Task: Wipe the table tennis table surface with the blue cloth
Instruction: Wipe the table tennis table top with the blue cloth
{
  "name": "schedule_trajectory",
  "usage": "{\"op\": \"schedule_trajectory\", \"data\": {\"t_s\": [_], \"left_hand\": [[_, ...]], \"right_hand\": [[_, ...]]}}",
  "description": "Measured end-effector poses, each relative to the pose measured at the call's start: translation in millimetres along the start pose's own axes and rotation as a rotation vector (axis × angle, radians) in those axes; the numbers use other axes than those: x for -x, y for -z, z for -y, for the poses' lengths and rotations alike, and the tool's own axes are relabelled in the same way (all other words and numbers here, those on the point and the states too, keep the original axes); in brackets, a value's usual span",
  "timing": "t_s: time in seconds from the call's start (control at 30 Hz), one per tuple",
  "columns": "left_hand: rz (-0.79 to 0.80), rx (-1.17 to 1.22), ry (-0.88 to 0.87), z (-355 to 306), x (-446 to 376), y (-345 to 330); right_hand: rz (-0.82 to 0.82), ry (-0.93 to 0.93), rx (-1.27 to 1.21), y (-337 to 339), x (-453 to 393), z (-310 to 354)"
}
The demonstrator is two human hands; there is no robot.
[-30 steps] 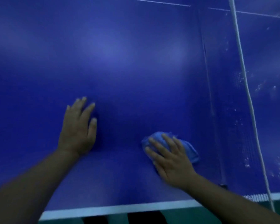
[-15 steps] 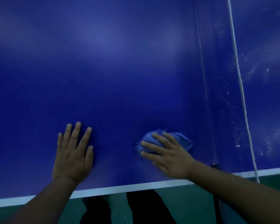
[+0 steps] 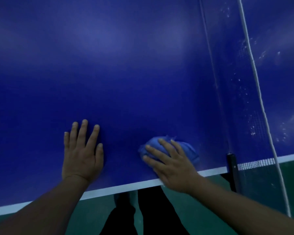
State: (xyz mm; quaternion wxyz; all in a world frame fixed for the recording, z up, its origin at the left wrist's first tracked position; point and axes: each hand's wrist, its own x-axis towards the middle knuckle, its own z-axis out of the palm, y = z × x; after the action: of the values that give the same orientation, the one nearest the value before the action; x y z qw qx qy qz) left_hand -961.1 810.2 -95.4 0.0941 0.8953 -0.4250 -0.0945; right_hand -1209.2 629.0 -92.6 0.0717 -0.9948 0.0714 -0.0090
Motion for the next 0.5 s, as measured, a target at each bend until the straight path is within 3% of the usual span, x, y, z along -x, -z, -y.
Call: {"op": "schedule_trajectory", "data": {"t_s": [0.03, 0.1, 0.2, 0.27, 0.33, 0.43, 0.5], "left_hand": [[0.005, 0.003, 0.0, 0.2, -0.4, -0.4], [0.01, 0.015, 0.012, 0.8, -2.9, -0.2], [0.018, 0.029, 0.014, 2.9, -1.0, -1.0], [0.013, 0.046, 0.015, 3.2, -1.2, -1.1], [0.01, 0.06, 0.02, 3.3, 1.0, -1.0], [0.014, 0.072, 0.024, 3.7, 1.6, 0.7], [0.02, 0.07, 0.028, 3.4, 2.1, 1.5]], "right_hand": [[0.04, 0.081, 0.009, 1.3, 3.9, -11.7], [-0.023, -0.031, 0.057, 0.2, -7.9, -47.6], [-0.155, -0.61, 0.03, 9.9, -44.3, -84.6], [-0.196, -0.816, 0.006, 8.4, -65.8, -61.2], [-0.226, -0.603, 0.007, -5.5, -69.8, -6.4], [-0.045, -0.032, -0.013, -16.2, -28.5, 69.3], [0.053, 0.189, 0.003, -8.1, -2.0, 55.5]]}}
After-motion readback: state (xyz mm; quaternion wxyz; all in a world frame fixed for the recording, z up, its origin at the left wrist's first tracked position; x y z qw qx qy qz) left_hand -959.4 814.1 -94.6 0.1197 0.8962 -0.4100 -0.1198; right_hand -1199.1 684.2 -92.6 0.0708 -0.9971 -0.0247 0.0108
